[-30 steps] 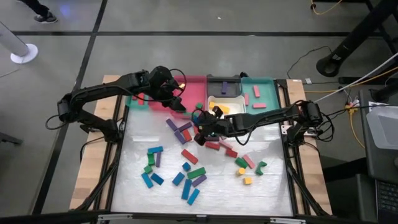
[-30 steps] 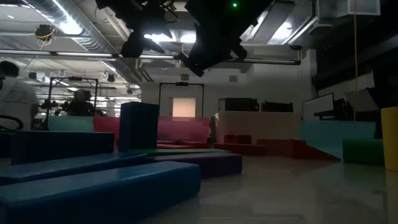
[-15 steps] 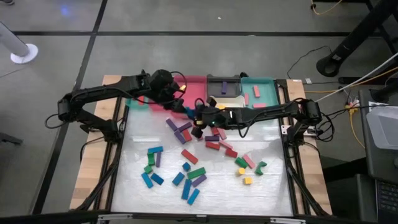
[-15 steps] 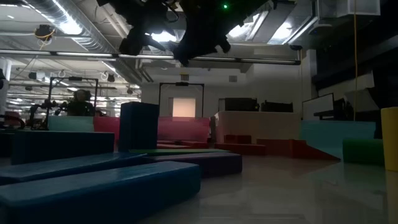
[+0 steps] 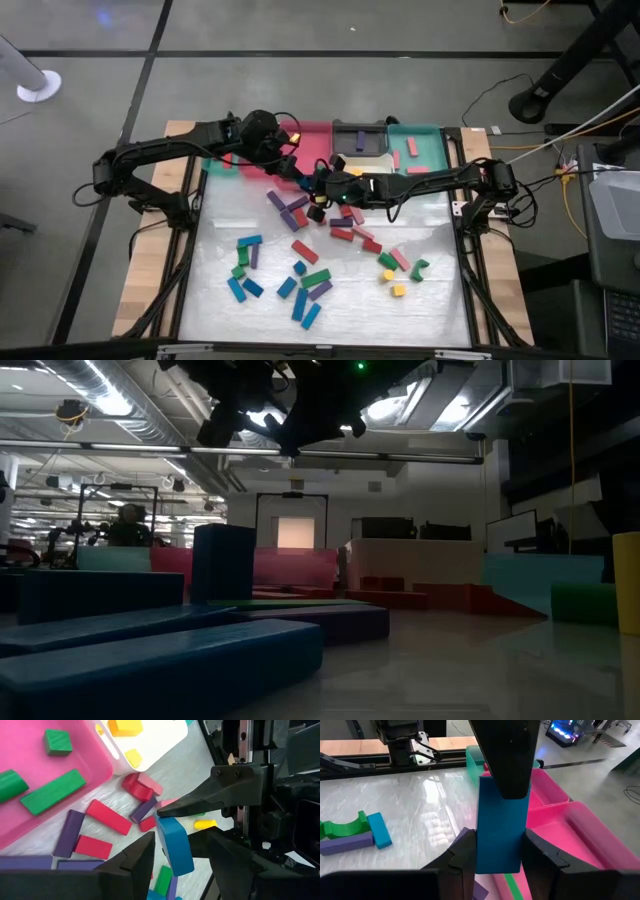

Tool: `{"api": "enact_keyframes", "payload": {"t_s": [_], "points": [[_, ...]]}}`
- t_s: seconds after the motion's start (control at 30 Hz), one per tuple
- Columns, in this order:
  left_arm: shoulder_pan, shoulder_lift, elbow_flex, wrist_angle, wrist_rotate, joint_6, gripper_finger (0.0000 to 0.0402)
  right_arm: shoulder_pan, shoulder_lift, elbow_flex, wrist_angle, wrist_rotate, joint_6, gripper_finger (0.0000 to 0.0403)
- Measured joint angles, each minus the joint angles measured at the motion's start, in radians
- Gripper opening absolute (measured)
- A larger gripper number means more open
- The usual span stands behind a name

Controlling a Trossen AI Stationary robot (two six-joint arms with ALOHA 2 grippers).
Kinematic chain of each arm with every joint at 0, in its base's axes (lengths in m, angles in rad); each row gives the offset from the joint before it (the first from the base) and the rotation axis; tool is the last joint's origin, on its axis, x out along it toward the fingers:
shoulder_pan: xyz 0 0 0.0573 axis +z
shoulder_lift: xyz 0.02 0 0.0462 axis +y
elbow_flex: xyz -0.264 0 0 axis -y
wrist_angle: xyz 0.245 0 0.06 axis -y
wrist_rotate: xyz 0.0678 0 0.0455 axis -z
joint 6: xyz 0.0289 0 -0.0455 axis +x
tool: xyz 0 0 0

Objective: Sort blocks
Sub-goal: Put the blue block into the left pink bin

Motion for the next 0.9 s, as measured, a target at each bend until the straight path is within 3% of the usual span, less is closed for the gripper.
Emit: {"api": "enact_keyframes", "payload": {"t_s": [0.17,0.53,0.67,0.9], "points": [[0.000,0.000,0.000,0.000,-0.001,0.035,0.0147,0.000,0.000,0.000,0.018,0.000,-0.016,0.0129],[0.001,0.000,-0.001,-0.020,-0.010,0.061,0.0041,0.000,0.000,0.000,0.038,0.010,-0.036,0.0129],[0.002,0.000,-0.001,-0.019,-0.013,0.096,0.0039,0.001,0.000,0.000,0.039,0.035,-0.046,0.0131],[0.052,0.000,-0.001,-0.055,-0.019,0.193,0.0039,0.000,-0.001,0.000,0.045,0.033,0.054,0.0203]]}}
